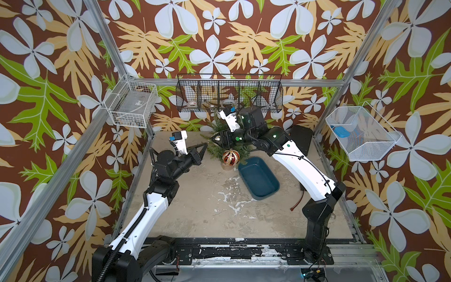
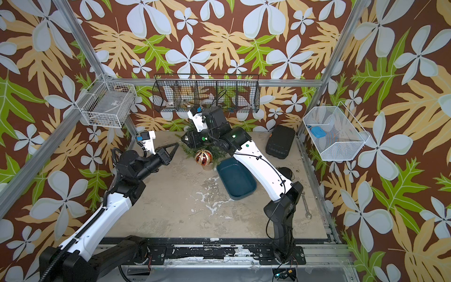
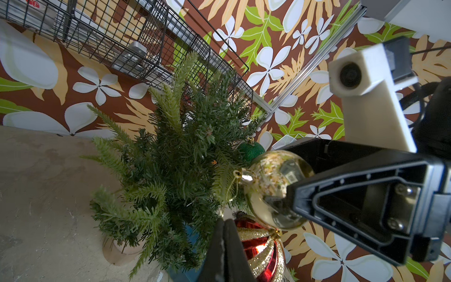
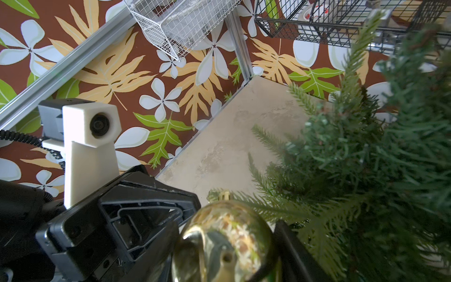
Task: Decorate the small christmas tree with ornaments
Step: Hang an ornament on the christmas tree.
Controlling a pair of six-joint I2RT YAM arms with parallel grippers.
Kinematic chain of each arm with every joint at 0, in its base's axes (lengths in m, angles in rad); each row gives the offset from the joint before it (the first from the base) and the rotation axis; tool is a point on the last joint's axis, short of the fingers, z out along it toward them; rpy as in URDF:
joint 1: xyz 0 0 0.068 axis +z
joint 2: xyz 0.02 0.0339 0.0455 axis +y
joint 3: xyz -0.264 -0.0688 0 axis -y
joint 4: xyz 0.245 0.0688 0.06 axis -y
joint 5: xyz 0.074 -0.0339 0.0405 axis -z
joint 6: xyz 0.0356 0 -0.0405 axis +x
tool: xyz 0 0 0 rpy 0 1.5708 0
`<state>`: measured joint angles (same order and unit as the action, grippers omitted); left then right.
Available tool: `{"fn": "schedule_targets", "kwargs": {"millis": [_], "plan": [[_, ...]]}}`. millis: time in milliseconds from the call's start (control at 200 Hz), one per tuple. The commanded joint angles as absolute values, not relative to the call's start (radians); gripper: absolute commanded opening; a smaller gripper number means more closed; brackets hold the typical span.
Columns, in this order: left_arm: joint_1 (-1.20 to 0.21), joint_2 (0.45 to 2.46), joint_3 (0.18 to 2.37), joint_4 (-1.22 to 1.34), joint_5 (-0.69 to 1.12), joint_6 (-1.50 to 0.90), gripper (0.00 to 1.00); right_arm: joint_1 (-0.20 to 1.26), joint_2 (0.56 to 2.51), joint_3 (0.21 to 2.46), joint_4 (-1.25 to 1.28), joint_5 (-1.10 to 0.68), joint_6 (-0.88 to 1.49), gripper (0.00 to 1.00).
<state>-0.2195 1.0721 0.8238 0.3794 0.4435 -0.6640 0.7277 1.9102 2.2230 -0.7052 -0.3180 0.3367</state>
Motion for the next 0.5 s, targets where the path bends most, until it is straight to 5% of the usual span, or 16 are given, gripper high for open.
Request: {"fn": "schedule_targets", "kwargs": {"millis": [0,496], "plan": [[-0.218,1.074,0.83,0.416,0.452,-0.671,0.0,0.727,1.895,2.218,-0.702,-0.315,0.333,0.59],[-0.219,1.074,0.823,0.437,0.47,-0.69,0.0,0.724,1.879,2.201,-0.697,-0.33,0.335,0.59]]}}
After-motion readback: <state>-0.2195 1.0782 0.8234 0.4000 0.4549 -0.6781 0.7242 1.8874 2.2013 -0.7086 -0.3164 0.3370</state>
